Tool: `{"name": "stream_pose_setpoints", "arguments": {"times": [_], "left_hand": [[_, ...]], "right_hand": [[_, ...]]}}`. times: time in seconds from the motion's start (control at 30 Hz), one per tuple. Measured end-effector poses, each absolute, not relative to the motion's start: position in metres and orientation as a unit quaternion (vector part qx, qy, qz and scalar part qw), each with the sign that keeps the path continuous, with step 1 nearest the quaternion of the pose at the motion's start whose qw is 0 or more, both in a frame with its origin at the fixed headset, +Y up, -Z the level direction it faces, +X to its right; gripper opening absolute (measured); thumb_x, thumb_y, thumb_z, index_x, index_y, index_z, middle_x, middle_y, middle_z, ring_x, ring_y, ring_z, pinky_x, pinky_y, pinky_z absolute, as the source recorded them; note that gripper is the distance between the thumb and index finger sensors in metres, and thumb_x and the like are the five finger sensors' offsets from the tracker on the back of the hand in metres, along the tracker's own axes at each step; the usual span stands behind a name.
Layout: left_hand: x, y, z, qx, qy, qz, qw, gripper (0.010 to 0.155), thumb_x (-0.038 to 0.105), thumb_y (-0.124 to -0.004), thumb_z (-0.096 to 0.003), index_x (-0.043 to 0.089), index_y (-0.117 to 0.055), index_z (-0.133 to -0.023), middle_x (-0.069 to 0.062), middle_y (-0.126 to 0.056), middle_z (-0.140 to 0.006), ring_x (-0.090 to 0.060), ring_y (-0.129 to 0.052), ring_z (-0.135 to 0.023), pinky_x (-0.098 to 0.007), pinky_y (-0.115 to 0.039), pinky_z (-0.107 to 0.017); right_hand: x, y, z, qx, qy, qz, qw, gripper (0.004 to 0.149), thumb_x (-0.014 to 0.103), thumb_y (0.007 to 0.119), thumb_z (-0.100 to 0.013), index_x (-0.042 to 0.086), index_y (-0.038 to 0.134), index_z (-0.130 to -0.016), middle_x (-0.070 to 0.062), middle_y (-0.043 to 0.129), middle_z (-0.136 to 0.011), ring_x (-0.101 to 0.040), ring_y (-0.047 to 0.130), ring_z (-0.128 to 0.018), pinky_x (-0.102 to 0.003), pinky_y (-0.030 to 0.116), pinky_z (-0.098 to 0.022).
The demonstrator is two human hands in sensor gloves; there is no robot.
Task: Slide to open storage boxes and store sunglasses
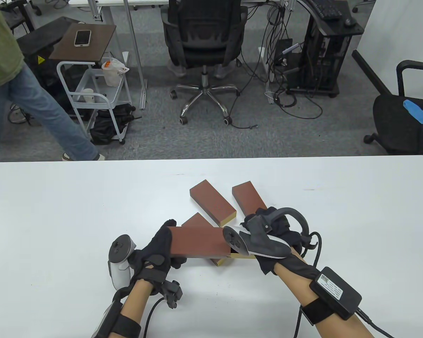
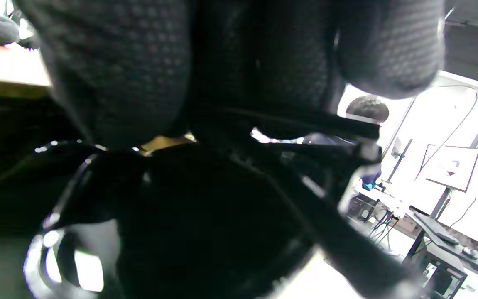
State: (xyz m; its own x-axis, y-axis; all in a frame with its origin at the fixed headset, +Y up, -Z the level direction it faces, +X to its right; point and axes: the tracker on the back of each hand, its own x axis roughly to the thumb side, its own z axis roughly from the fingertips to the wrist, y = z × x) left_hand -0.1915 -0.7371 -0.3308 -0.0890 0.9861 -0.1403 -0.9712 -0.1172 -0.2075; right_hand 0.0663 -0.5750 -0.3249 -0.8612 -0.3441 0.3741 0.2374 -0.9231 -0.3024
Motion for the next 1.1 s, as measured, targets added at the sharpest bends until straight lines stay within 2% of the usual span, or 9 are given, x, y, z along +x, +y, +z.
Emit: {"name": "stream_pose_setpoints", "arguments": {"times": [0.3,0.5,0.6,0.7,0.77,0.9,0.93,1.0,1.1], "left_hand": [[-0.191,-0.739,-0.329,-0.117,-0.013,0.742,0.66,0.074,0.056,-0.051,-0.05,0.018,-0.041,-0.112,-0.014,-0.086,-0.076,-0.027,-0.095,-0.045,-0.046,-0.08,-0.034],[-0.194,-0.741,-0.33,-0.117,-0.008,0.738,0.665,0.074,0.056,-0.05,-0.05,0.019,-0.041,-0.113,-0.013,-0.086,-0.076,-0.026,-0.095,-0.046,-0.046,-0.08,-0.035],[-0.195,-0.741,-0.33,-0.117,-0.009,0.736,0.667,0.074,0.056,-0.05,-0.0499,0.019,-0.041,-0.113,-0.013,-0.086,-0.077,-0.027,-0.094,-0.046,-0.047,-0.08,-0.035],[-0.196,-0.741,-0.33,-0.113,-0.007,0.735,0.669,0.074,0.056,-0.05,-0.0497,0.019,-0.04,-0.113,-0.013,-0.085,-0.077,-0.026,-0.094,-0.047,-0.047,-0.08,-0.036],[-0.197,-0.741,-0.33,-0.11,-0.007,0.736,0.668,0.074,0.056,-0.05,-0.0495,0.02,-0.039,-0.113,-0.013,-0.085,-0.078,-0.027,-0.094,-0.048,-0.047,-0.08,-0.036],[-0.2,-0.744,-0.331,-0.11,-0.008,0.744,0.659,0.074,0.055,-0.048,-0.049,0.021,-0.037,-0.113,-0.014,-0.083,-0.08,-0.027,-0.093,-0.05,-0.047,-0.079,-0.038],[-0.2,-0.745,-0.331,-0.11,-0.008,0.745,0.658,0.074,0.055,-0.048,-0.0489,0.021,-0.036,-0.113,-0.013,-0.083,-0.08,-0.027,-0.093,-0.05,-0.047,-0.079,-0.038],[-0.199,-0.744,-0.331,-0.109,-0.012,0.745,0.658,0.074,0.056,-0.048,-0.0489,0.022,-0.035,-0.114,-0.013,-0.082,-0.081,-0.027,-0.093,-0.051,-0.047,-0.078,-0.039],[-0.197,-0.746,-0.331,-0.105,-0.02,0.747,0.657,0.074,0.056,-0.048,-0.0487,0.022,-0.035,-0.114,-0.013,-0.082,-0.081,-0.027,-0.092,-0.052,-0.047,-0.078,-0.04]], "right_hand": [[0.064,-0.581,-0.326,-0.199,0.151,-0.96,0.126,0.037,0.041,0.097,-0.019,0.035,0.097,-0.055,0.003,0.105,-0.055,-0.021,0.103,-0.044,-0.041,0.088,-0.036],[0.069,-0.583,-0.329,-0.198,0.143,-0.965,0.092,0.038,0.042,0.097,-0.019,0.034,0.097,-0.056,0.002,0.105,-0.057,-0.021,0.104,-0.044,-0.041,0.089,-0.036],[0.075,-0.579,-0.33,-0.188,0.135,-0.971,0.057,0.038,0.039,0.095,-0.021,0.034,0.095,-0.059,0.002,0.104,-0.059,-0.021,0.105,-0.047,-0.042,0.09,-0.036],[0.087,-0.571,-0.33,-0.174,0.16,-0.972,0.012,0.039,0.038,0.092,-0.025,0.033,0.093,-0.063,0.0,0.101,-0.065,-0.024,0.102,-0.052,-0.044,0.087,-0.041],[0.103,-0.569,-0.335,-0.138,0.165,-0.976,-0.02,0.042,0.044,0.086,-0.028,0.033,0.088,-0.069,-0.001,0.096,-0.072,-0.026,0.098,-0.059,-0.045,0.085,-0.045],[0.151,-0.588,-0.351,-0.032,0.119,-0.973,-0.195,0.062,0.059,0.078,-0.027,0.029,0.077,-0.082,-0.009,0.083,-0.088,-0.034,0.089,-0.073,-0.046,0.083,-0.046],[0.156,-0.592,-0.352,-0.022,0.113,-0.968,-0.224,0.064,0.061,0.078,-0.027,0.029,0.075,-0.083,-0.01,0.081,-0.09,-0.036,0.089,-0.074,-0.047,0.083,-0.046],[0.175,-0.616,-0.356,0.011,0.067,-0.932,-0.356,0.069,0.064,0.075,-0.028,0.027,0.072,-0.086,-0.015,0.078,-0.092,-0.039,0.091,-0.069,-0.048,0.085,-0.041],[0.186,-0.65,-0.356,0.04,0.01,-0.864,-0.502,0.066,0.062,0.074,-0.032,0.026,0.07,-0.087,-0.019,0.074,-0.093,-0.041,0.094,-0.064,-0.048,0.086,-0.037]]}}
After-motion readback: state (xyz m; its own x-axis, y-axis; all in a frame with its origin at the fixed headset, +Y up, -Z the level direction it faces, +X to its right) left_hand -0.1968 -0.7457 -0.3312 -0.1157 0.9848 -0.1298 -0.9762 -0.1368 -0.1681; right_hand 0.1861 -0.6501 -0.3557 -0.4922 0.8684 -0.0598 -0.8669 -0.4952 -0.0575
